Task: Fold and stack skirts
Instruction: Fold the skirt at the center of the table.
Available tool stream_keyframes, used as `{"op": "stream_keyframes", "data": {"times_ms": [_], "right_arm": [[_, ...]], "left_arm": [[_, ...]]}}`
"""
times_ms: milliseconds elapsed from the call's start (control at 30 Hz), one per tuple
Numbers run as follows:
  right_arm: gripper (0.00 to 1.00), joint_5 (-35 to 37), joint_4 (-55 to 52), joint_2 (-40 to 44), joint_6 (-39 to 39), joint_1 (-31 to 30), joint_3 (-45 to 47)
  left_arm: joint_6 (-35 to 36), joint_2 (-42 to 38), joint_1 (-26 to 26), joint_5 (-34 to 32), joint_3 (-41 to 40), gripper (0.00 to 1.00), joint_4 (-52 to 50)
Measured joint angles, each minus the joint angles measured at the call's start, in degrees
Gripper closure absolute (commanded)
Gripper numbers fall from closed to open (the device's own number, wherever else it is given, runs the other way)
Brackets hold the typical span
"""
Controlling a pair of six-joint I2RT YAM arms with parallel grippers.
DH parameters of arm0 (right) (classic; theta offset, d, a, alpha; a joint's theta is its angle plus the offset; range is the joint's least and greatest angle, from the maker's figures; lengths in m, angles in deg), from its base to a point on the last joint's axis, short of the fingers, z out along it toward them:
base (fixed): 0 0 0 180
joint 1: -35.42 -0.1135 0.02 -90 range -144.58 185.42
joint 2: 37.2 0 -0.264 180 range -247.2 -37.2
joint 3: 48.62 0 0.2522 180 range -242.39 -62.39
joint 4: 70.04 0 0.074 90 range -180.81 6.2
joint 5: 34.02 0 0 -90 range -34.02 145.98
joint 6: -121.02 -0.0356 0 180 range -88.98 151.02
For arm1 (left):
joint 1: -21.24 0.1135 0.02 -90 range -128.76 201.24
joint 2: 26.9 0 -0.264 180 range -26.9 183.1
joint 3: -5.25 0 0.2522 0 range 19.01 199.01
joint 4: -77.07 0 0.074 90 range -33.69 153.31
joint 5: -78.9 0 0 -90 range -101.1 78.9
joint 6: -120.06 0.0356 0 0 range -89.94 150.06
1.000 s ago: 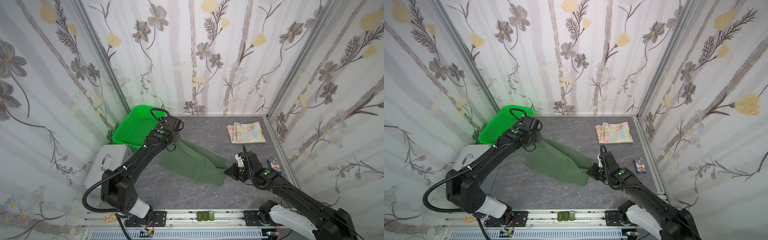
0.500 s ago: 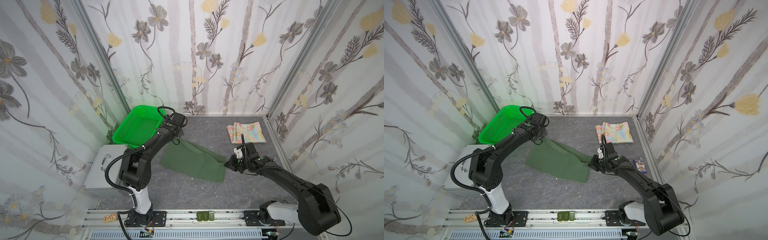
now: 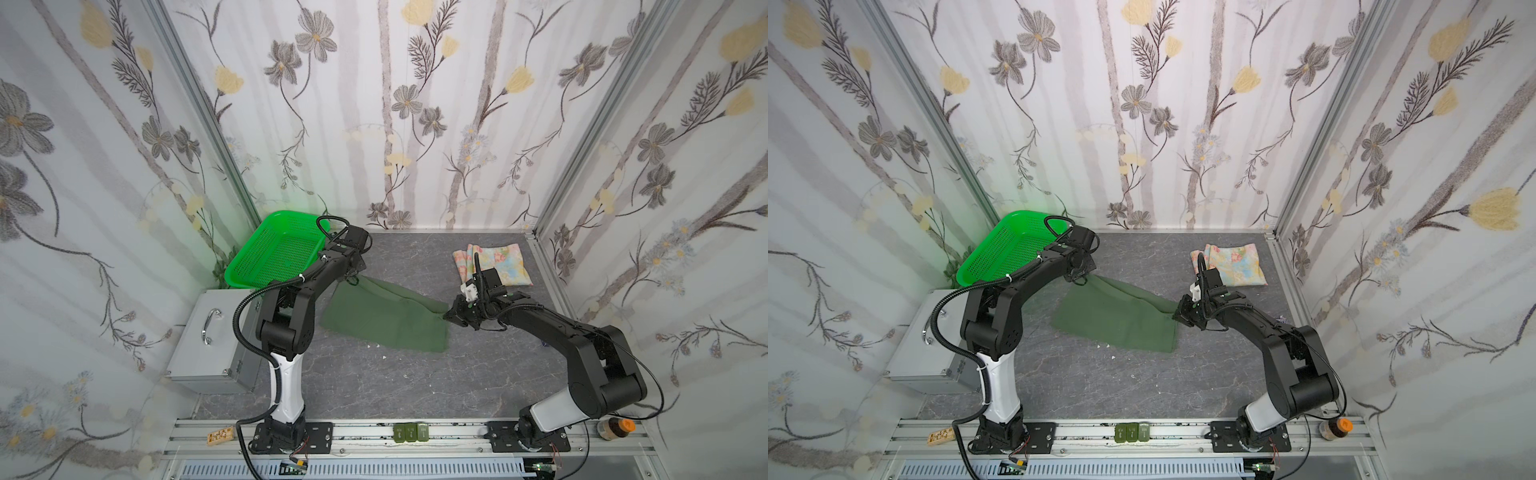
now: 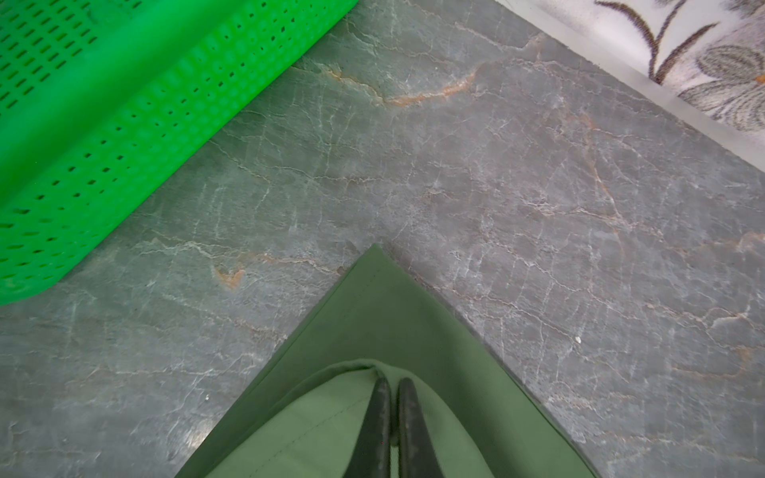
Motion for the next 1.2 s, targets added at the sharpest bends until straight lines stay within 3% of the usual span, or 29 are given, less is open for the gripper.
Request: {"op": "stream_keyframes", "data": {"times_ms": [333,367,433,467,933,1067,1200], "right_arm": [[1.0,-0.33,-0.48,-6.54,1.7,0.96,-5.68],[1.0,-0.33,-0.61,-7.13,2.08,1.09,-6.14],[1.0,-0.33,-0.9,-8.22,2.23,1.27,-7.1],[1.0,-0.31,-0.98,-8.83,2.56,1.33,-7.65],[1.0,1.29,-3.41,-12.66,5.53,1.92,-13.42],[1.0,1.57,-3.74,-12.66,6.14,1.9,-13.57],[1.0,1.6,-4.24,-12.66,6.54,1.9,-13.7]], "left_arm": [[0.28,5.35,2.19,0.33,3.1,1.0,0.5],[0.48,5.81,2.29,0.33,3.41,0.96,0.61],[0.76,6.82,2.47,0.55,4.2,0.52,0.98],[0.87,7.26,2.6,0.7,4.48,0.49,1.16],[1.29,6.47,3.39,1.31,3.91,0.46,2.01],[1.84,7.41,3.54,1.46,3.87,0.56,2.16],[2.62,8.83,3.98,2.25,4.02,0.58,2.08]]}}
